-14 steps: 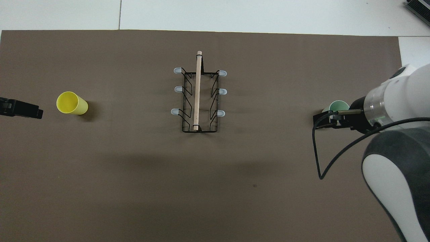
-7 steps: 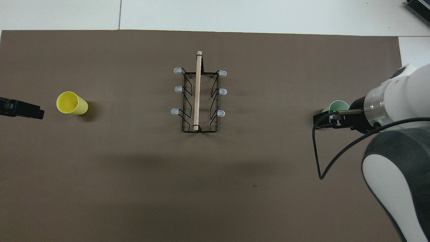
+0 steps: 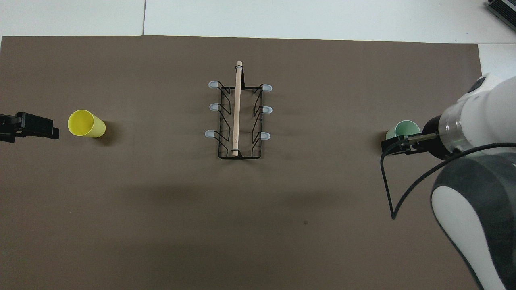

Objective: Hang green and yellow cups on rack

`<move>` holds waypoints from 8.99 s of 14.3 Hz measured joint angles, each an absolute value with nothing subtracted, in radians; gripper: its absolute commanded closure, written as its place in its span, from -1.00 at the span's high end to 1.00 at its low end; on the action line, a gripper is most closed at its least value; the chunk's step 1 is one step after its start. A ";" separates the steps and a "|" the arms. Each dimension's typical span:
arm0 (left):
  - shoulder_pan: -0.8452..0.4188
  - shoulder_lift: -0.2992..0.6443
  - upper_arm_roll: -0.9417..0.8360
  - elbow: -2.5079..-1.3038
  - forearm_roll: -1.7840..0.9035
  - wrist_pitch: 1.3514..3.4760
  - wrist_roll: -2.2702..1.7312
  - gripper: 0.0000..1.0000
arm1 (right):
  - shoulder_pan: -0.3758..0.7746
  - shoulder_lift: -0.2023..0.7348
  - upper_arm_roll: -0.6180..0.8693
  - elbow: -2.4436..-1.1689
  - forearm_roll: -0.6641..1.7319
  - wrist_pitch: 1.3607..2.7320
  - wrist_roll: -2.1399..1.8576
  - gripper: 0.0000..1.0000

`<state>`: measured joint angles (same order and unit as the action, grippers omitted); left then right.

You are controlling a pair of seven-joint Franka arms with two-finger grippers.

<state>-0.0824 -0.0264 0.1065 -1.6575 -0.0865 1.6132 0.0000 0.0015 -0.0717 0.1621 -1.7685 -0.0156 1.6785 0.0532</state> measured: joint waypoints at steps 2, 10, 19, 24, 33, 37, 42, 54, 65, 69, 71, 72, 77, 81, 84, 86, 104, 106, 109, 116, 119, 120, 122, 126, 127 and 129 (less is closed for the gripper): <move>-0.082 0.002 0.135 -1.657 -0.129 1.617 -0.070 1.00 | 0.002 -0.071 0.162 -1.769 -0.063 1.679 -0.060 1.00; -0.073 0.204 0.312 -1.573 -0.363 1.683 -0.480 0.98 | 0.003 -0.077 0.163 -1.812 -0.242 1.678 -0.462 1.00; -0.055 0.587 0.504 -1.370 -0.645 1.729 -0.880 0.99 | -0.017 -0.102 0.164 -1.865 -0.368 1.678 -0.671 1.00; -0.024 0.695 0.508 -1.368 -0.715 1.780 -0.938 1.00 | 0.040 -0.105 0.177 -1.926 -0.532 1.674 -0.745 1.00; -0.038 0.698 0.504 -1.498 -0.807 1.825 -0.985 1.00 | 0.152 0.037 0.182 -1.988 -0.706 1.759 -0.802 1.00; -0.042 0.648 0.504 -1.617 -0.978 1.823 -0.950 1.00 | 0.205 0.119 0.183 -1.997 -0.827 1.767 -0.774 1.00; -0.094 0.567 0.499 -1.783 -1.095 1.888 -0.894 1.00 | 0.206 0.176 0.179 -2.042 -0.968 1.836 -0.749 1.00; -0.164 0.500 0.437 -1.867 -1.139 2.097 -0.863 -1.00 | 0.210 0.372 0.178 -2.056 -1.264 1.907 -0.546 1.00; -0.194 0.304 0.321 -1.795 -0.758 2.177 -0.848 -1.00 | 0.143 0.391 0.175 -2.107 -1.389 1.984 -0.461 1.00; -0.195 0.225 0.243 -1.795 -0.498 2.182 -0.868 -1.00 | 0.131 0.391 0.175 -2.123 -1.439 2.004 -0.460 1.00; -0.194 0.192 0.201 -1.796 -0.366 2.182 -0.907 -1.00 | 0.122 0.391 0.175 -2.134 -1.474 2.010 -0.459 1.00; -0.194 0.180 0.174 -1.796 -0.292 2.182 -0.935 -1.00 | 0.116 0.391 0.175 -2.139 -1.496 2.012 -0.458 1.00; -0.194 0.167 -0.004 -1.798 0.068 2.185 -1.139 -1.00 | 0.084 0.391 0.174 -2.174 -1.598 2.044 -0.391 1.00; -0.194 0.167 -0.152 -1.803 0.298 2.185 -1.327 -1.00 | 0.078 0.391 0.175 -2.184 -1.609 2.047 -0.364 1.00; -0.195 0.162 -0.251 -1.828 0.435 2.184 -1.460 -1.00 | 0.053 0.390 0.174 -2.191 -1.656 2.063 -0.357 1.00; -0.195 0.156 -0.306 -1.852 0.532 2.185 -1.568 -1.00 | 0.038 0.390 0.174 -2.205 -1.692 2.077 -0.332 1.00; -0.196 0.144 -0.469 -1.904 0.665 2.184 -1.715 1.00 | 0.033 0.285 0.187 -2.139 -1.279 2.173 -0.514 -1.00; -0.190 0.146 -0.467 -1.865 0.649 2.139 -1.637 1.00 | 0.034 0.244 0.194 -2.118 -1.126 2.181 -0.555 -1.00; -0.167 0.146 -0.440 -1.814 0.525 2.093 -1.361 1.00 | 0.035 0.184 0.207 -2.108 -0.966 2.180 -0.602 -1.00; -0.151 0.070 -0.182 -1.742 0.169 1.982 -0.559 1.00 | 0.036 0.086 0.280 -1.991 -0.542 2.069 -0.644 -1.00; -0.150 0.018 -0.054 -1.742 0.041 1.917 -0.258 1.00 | 0.036 0.050 0.285 -1.965 -0.400 2.064 -0.646 -1.00; -0.150 0.008 -0.021 -1.742 0.013 1.898 -0.178 1.00 | 0.036 0.041 0.292 -1.960 -0.340 2.064 -0.646 -1.00; -0.146 0.000 0.015 -1.727 -0.007 1.853 -0.057 1.00 | 0.037 0.016 0.303 -1.951 -0.193 2.065 -0.646 -1.00; -0.137 0.000 0.059 -1.662 -0.008 1.738 0.105 1.00 | 0.072 -0.027 0.308 -1.947 0.000 2.133 -0.649 -1.00; -0.137 -0.001 0.075 -1.656 -0.008 1.720 0.139 1.00 | 0.076 -0.027 0.308 -1.949 0.051 2.169 -0.656 -1.00; -0.133 -0.003 0.090 -1.654 -0.009 1.708 0.171 1.00 | 0.078 -0.027 0.309 -1.964 0.183 2.269 -0.734 -1.00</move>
